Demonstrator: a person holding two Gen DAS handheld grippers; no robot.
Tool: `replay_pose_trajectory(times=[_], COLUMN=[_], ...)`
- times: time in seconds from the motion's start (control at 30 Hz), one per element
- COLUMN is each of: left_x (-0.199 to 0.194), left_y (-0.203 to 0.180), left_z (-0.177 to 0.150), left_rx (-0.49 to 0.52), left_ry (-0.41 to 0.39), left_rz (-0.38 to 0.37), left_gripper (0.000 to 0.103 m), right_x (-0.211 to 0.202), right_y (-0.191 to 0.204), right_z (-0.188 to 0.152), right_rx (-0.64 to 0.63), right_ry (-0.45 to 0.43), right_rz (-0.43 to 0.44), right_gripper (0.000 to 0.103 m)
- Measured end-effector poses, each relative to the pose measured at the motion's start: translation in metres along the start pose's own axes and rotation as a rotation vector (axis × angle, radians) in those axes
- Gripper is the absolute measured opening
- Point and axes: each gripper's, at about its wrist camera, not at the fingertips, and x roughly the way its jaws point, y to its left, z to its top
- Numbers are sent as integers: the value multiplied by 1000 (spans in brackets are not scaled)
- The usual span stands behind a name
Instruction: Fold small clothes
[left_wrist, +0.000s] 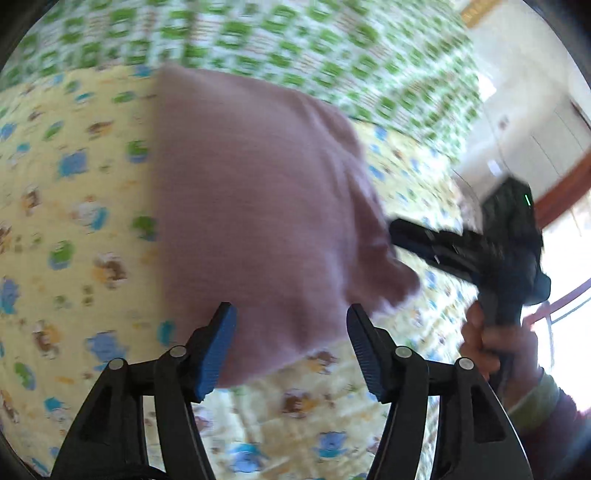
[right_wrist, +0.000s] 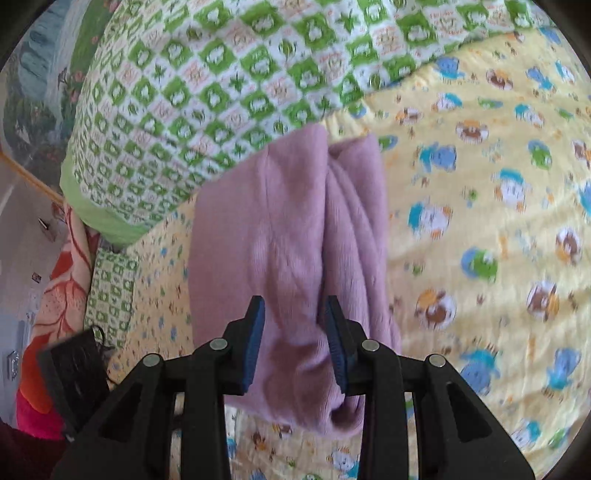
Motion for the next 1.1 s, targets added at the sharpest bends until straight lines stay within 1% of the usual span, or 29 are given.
replay_pose_trajectory(times=[0.1,0.13,0.2,0.23,0.27,0.3,0.33,0.47,0.53,0.57,0.6,0.67,0.73,0.77,0.93,1.0,1.1], left_x=[10,11,27,31,37,39,41,45,47,51,52,56,56,55,48,41,33], left_y=[25,38,46,49,46,46,44,33,24,21,20,20,23,25,31,31,29], left_z=[8,11,15,17,20,20,20,22,20,19,18,18,17,17,23,30,42], left_rx=[-89,-107,-129,-135,-139,-141,-139,-118,-101,-89,-83,-72,-71,-76,-112,-116,-113], left_ry=[13,22,38,48,51,52,50,48,55,61,64,72,75,77,72,49,19], left_rz=[15,21,32,31,33,31,30,26,38,54,60,69,76,73,47,39,31], left_gripper=[64,64,64,64,64,64,64,67,69,70,70,71,71,71,72,72,72], right_x=[13,17,25,27,28,26,24,-12,-25,-29,-28,-18,-9,-7,-5,-9,-14], right_y=[-3,-2,-3,-4,-6,-7,-8,-9,-12,-17,-22,-41,-59,-61,-28,-21,-14], right_z=[-12,-13,-17,-18,-18,-17,-16,-12,-15,-18,-22,-30,-36,-37,-29,-26,-20], right_rx=[11,7,-11,-11,1,9,24,63,58,60,65,98,159,167,49,22,6], right_ry=[29,36,50,55,55,51,49,-48,-72,-72,-68,-50,-40,-42,-37,-35,-37], right_rz=[1,-7,-37,-33,-19,-12,5,63,38,9,-13,-68,-59,-52,-86,-104,-104], right_gripper=[35,35,34,33,18,7,8,7,7,6,3,3,3,3,3,3,4])
